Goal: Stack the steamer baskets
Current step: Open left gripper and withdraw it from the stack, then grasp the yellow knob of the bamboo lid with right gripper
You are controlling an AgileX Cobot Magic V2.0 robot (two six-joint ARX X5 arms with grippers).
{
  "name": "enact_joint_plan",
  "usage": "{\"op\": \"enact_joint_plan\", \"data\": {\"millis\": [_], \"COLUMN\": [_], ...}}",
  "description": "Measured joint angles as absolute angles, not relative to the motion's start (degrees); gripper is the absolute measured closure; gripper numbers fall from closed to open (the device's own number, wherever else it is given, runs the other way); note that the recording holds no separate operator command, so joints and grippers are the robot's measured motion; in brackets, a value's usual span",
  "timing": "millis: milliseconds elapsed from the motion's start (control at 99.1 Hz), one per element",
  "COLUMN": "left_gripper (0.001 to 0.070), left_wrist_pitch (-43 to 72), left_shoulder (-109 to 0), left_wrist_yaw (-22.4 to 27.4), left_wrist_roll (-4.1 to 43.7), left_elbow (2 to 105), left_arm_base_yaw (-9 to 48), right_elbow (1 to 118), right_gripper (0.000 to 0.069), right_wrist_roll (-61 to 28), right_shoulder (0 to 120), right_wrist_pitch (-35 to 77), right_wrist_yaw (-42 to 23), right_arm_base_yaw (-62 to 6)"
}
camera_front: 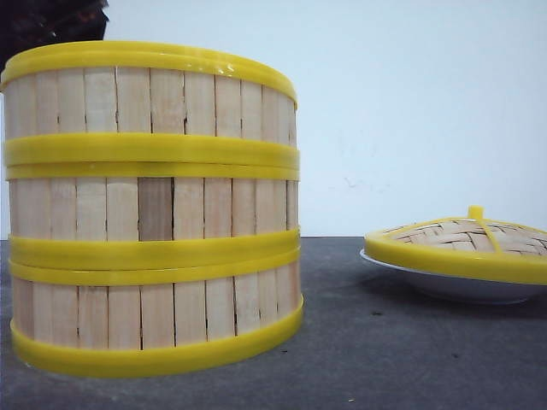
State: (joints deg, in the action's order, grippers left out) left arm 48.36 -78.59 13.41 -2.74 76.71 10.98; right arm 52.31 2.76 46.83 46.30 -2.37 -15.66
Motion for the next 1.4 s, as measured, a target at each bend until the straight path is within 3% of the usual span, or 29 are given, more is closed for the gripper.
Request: {"op": "enact_joint_plan", "data": {"millis": [151, 333, 545, 797, 999, 1201, 1403], "left_gripper": [0.0321, 0.0321, 0.0321, 0.0321, 0.0321, 0.0321, 0.0321], "left_wrist_pitch": [48.3, 54.0, 54.6, 52.0, 51.6, 51.2, 51.2], "left_shoulder": [-71.4, -63.9, -57.1, -48.3, -47.8, -47.7, -47.7], "left_wrist_yaw": [11.4, 3.2, 2.6, -1.4, -1.4, -1.4, -1.4], "left_wrist_roll": [-2.7, -2.6, -1.1, 0.7, 1.6, 2.2, 2.4], "left_elbow": [78.6, 78.9, 71.2, 55.7, 53.5, 53.5, 53.5], "left_arm_base_yaw": [10.0, 9.5, 9.5, 9.3, 9.3, 9.3, 9.3], "right_elbow": [52.3, 52.3, 52.3, 52.3, 52.3, 52.3, 52.3], "right_gripper": [0.0276, 0.0276, 0.0276, 0.0276, 0.0278, 0.0413, 0.0439], "right_wrist_roll": [2.8, 2.8, 2.8, 2.8, 2.8, 2.8, 2.8], "right_shoulder": [51.4, 59.8, 70.4, 78.8, 82.1, 82.2, 82.2], "right_wrist_pitch": [41.9, 31.9, 23.1, 21.5, 19.9, 19.5, 18.9], "right_wrist_yaw": [-0.1, 5.1, 6.4, 6.0, 6.0, 6.1, 6.0], "right_arm_base_yaw": [-13.8, -11.9, -12.0, -12.0, -12.0, -12.0, -12.0]}}
